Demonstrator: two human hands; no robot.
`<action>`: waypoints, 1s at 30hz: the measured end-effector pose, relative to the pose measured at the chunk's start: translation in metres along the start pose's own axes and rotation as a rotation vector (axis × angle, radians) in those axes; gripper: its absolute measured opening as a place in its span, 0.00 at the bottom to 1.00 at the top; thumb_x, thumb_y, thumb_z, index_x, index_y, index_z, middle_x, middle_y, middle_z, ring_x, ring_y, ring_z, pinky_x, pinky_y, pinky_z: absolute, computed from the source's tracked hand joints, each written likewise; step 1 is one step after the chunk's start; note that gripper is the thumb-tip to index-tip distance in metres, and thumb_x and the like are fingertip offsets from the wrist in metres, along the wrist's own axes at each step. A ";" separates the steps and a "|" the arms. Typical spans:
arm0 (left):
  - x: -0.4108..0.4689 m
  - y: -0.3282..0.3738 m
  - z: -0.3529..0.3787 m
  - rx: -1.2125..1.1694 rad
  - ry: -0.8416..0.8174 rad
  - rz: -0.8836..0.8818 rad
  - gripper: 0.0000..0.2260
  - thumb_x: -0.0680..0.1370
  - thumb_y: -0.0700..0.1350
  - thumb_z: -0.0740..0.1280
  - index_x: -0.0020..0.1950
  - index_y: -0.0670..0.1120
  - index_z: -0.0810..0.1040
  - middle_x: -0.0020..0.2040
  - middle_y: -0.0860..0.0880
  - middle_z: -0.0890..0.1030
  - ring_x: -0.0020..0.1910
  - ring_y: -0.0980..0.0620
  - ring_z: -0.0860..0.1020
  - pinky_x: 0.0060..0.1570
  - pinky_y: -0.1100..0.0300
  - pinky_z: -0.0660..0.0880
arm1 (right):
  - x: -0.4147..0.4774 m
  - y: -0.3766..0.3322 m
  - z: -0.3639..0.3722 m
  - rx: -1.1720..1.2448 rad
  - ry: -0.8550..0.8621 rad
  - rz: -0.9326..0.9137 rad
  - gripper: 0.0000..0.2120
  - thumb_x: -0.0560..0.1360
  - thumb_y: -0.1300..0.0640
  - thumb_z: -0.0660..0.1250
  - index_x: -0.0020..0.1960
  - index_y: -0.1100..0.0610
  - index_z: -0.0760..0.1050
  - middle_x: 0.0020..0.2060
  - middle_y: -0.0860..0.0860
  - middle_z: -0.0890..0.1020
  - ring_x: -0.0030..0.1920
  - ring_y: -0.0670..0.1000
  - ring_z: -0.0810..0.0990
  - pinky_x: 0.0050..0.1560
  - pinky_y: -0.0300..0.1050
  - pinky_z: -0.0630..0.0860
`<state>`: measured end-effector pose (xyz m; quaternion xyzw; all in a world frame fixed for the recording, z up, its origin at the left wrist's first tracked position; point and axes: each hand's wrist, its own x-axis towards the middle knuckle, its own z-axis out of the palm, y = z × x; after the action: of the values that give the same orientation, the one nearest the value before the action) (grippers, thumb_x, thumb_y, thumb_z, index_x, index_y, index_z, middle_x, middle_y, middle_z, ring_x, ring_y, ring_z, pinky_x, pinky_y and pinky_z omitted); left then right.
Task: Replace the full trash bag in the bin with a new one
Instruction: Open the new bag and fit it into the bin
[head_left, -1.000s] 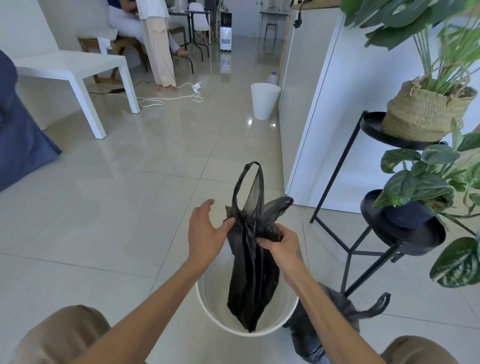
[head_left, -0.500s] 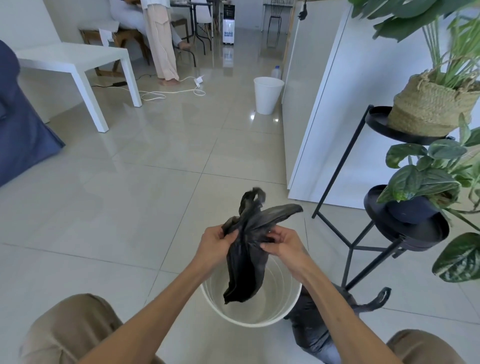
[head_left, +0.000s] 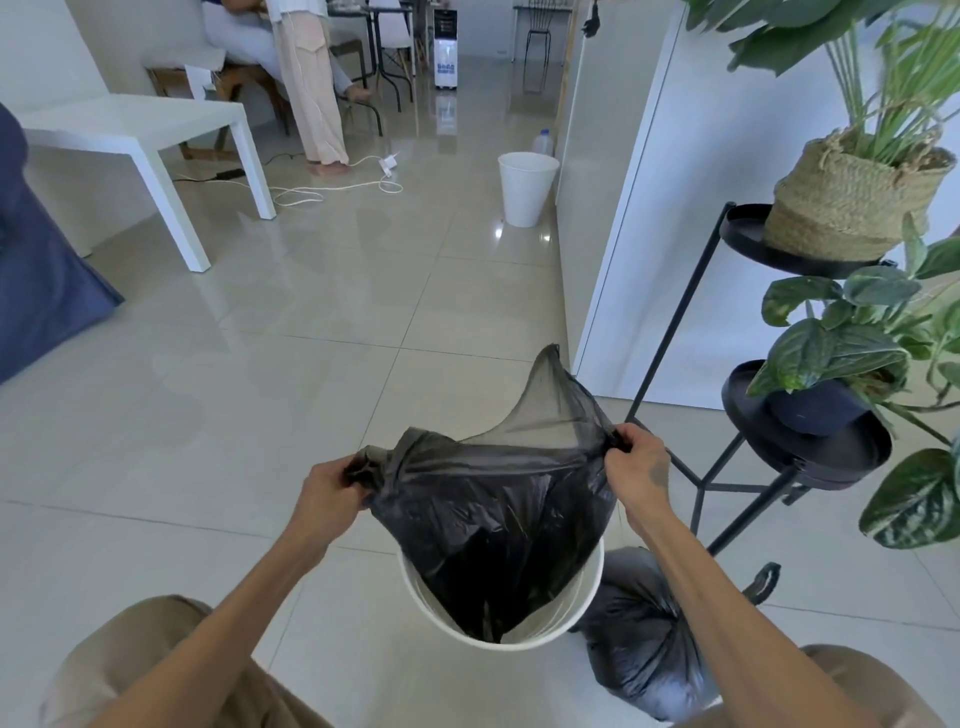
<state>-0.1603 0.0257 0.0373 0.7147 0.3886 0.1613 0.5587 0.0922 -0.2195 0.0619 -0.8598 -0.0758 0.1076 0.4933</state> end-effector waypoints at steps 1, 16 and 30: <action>0.001 0.002 -0.007 0.065 -0.054 0.004 0.22 0.72 0.27 0.66 0.52 0.52 0.86 0.46 0.48 0.88 0.50 0.45 0.84 0.59 0.42 0.80 | -0.002 0.001 0.002 -0.013 -0.029 -0.001 0.19 0.71 0.74 0.58 0.49 0.57 0.82 0.41 0.55 0.84 0.43 0.57 0.83 0.32 0.38 0.72; 0.031 0.101 0.071 1.080 -0.439 0.420 0.50 0.69 0.63 0.75 0.82 0.52 0.50 0.76 0.45 0.68 0.75 0.42 0.63 0.73 0.41 0.61 | -0.018 0.001 0.016 -0.003 -0.257 -0.075 0.16 0.72 0.75 0.61 0.45 0.58 0.82 0.35 0.51 0.82 0.34 0.48 0.77 0.32 0.33 0.72; 0.029 0.058 0.060 0.873 -0.292 0.203 0.09 0.70 0.41 0.67 0.30 0.44 0.72 0.29 0.47 0.75 0.31 0.46 0.76 0.32 0.60 0.70 | -0.021 -0.012 0.025 -0.122 0.130 -0.233 0.21 0.78 0.56 0.68 0.68 0.55 0.68 0.56 0.53 0.78 0.56 0.55 0.78 0.57 0.54 0.78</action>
<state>-0.0797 0.0021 0.0658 0.9325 0.2656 -0.0654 0.2360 0.0647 -0.1981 0.0621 -0.8788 -0.1494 -0.0110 0.4531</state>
